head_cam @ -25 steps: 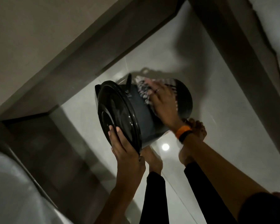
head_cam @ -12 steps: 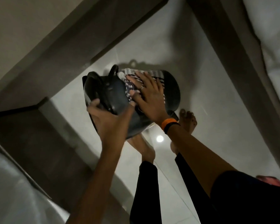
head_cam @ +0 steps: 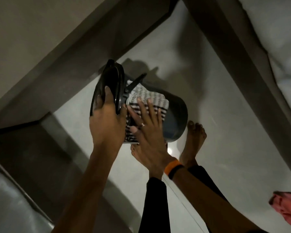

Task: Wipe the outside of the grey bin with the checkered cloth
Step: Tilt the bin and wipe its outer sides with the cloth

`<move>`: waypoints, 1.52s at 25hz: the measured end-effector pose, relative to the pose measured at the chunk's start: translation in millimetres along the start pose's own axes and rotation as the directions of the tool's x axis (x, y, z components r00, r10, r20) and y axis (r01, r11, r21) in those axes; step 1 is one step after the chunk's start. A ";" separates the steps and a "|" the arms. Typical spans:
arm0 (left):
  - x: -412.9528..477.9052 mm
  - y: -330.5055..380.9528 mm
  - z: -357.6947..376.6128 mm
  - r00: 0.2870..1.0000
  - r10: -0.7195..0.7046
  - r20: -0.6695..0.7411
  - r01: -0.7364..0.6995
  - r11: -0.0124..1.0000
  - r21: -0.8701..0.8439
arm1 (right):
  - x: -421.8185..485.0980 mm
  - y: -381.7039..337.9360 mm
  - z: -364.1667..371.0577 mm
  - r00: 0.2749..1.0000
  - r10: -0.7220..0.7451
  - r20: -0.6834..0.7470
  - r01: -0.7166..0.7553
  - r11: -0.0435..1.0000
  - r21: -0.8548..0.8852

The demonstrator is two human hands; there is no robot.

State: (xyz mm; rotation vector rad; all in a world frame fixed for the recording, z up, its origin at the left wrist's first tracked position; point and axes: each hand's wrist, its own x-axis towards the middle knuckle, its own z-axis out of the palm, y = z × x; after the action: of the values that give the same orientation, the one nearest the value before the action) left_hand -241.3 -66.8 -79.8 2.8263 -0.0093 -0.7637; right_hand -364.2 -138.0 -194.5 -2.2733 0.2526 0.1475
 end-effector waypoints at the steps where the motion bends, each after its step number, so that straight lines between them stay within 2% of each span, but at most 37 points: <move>1: -4.2 -1.0 2.9 1.000 0.013 0.012 -0.013 1.000 0.011 | 4.3 9.6 -2.3 1.000 -0.010 -0.014 0.010 1.000 -0.002; 2: -10.8 -2.2 7.2 0.999 0.027 0.017 -0.027 1.000 0.015 | 11.0 21.5 -6.8 0.993 0.104 -0.051 -0.103 0.995 0.015; 3: -18.4 -3.3 11.4 0.999 0.042 0.006 -0.042 0.999 0.018 | 19.4 33.1 -13.1 0.952 0.293 -0.088 -0.288 0.955 0.069; 5: -37.1 -4.1 16.4 0.999 0.026 -0.034 -0.027 0.999 -0.021 | 30.8 52.5 -20.3 0.788 0.602 -0.131 -0.570 0.793 0.214; 6: -45.1 -2.3 16.9 0.999 0.003 -0.043 -0.006 0.998 -0.064 | 28.4 58.2 -21.0 0.724 0.675 -0.141 -0.630 0.730 0.265; 7: -49.0 0.1 14.9 0.999 -0.016 -0.045 0.012 0.996 -0.086 | 22.2 62.7 -21.8 0.697 0.702 -0.143 -0.645 0.702 0.302; 9: -41.5 3.2 6.6 0.999 -0.038 0.001 0.038 0.999 0.010 | 11.7 77.3 -23.4 0.708 0.698 -0.111 -0.633 0.696 0.340; 11: -20.4 5.8 -2.1 0.996 -0.014 0.091 0.004 0.994 0.110 | 11.0 101.7 -29.7 0.712 0.698 -0.071 -0.639 0.687 0.345; 14: 5.3 19.0 -13.7 0.988 0.123 0.092 -0.132 0.986 0.102 | 27.9 123.2 -40.9 0.690 0.724 -0.014 -0.670 0.645 0.367; 16: 18.1 34.6 -21.8 0.977 0.199 0.079 -0.208 0.967 0.144 | 39.5 112.6 -48.0 0.687 0.727 0.012 -0.671 0.628 0.394; 17: 24.7 41.8 -27.0 0.973 0.214 0.087 -0.226 0.960 0.165 | 45.9 97.4 -49.6 0.721 0.692 0.032 -0.642 0.651 0.404; 19: 33.5 49.1 -38.3 0.966 0.243 0.085 -0.256 0.940 0.226 | 57.3 50.6 -48.4 0.837 0.545 0.051 -0.495 0.713 0.497; 21: 31.2 44.7 -47.2 0.954 0.299 0.017 -0.291 0.913 0.287 | 58.5 0.0 -42.6 0.938 0.345 -0.016 -0.289 0.810 0.510; 22: 24.1 38.0 -49.0 0.951 0.308 -0.015 -0.290 0.910 0.296 | 54.9 -18.1 -37.6 0.964 0.262 -0.046 -0.205 0.842 0.500; 24: -4.3 22.8 -41.0 0.976 0.218 0.012 -0.214 0.940 0.265 | 42.8 -23.5 -24.9 0.969 0.237 -0.069 -0.170 0.845 0.507; 26: -43.0 8.0 -22.8 0.996 0.065 0.068 -0.080 0.966 0.244 | 32.7 -6.4 -15.9 0.914 0.406 -0.017 -0.343 0.794 0.501; 28: -71.7 -2.6 -6.8 1.000 0.031 0.003 -0.032 0.987 0.160 | 30.3 15.4 -12.8 0.834 0.551 0.034 -0.509 0.742 0.437; 30: -80.4 -7.2 1.5 0.999 0.029 -0.046 -0.023 0.993 0.120 | 30.4 42.3 -13.1 0.806 0.591 0.041 -0.549 0.720 0.424; 33: -58.6 0.8 1.1 0.989 -0.139 0.055 0.135 0.989 0.059 | 31.7 65.2 -18.0 0.749 0.653 0.117 -0.600 0.592 0.538; 34: -48.4 3.7 2.2 0.977 -0.190 0.096 0.187 0.982 0.038 | 29.4 63.9 -18.0 0.757 0.639 0.138 -0.598 0.591 0.542; 35: -39.2 6.0 3.0 0.969 -0.217 0.119 0.215 0.976 0.030 | 25.7 54.3 -17.8 0.800 0.583 0.143 -0.562 0.644 0.518; 37: -25.1 9.4 0.8 0.963 -0.236 0.130 0.233 0.972 0.038 | 18.2 22.1 -18.4 0.926 0.357 0.124 -0.368 0.778 0.510; 38: -21.3 8.6 0.4 0.961 -0.241 0.134 0.236 0.970 0.052 | 14.6 8.5 -18.3 0.967 0.228 0.116 -0.255 0.827 0.502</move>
State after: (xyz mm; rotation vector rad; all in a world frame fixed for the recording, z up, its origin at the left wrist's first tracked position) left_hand -259.4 -74.0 -67.8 2.8335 0.3047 -1.0210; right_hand -351.5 -159.2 -191.6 -1.6939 0.4927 0.2386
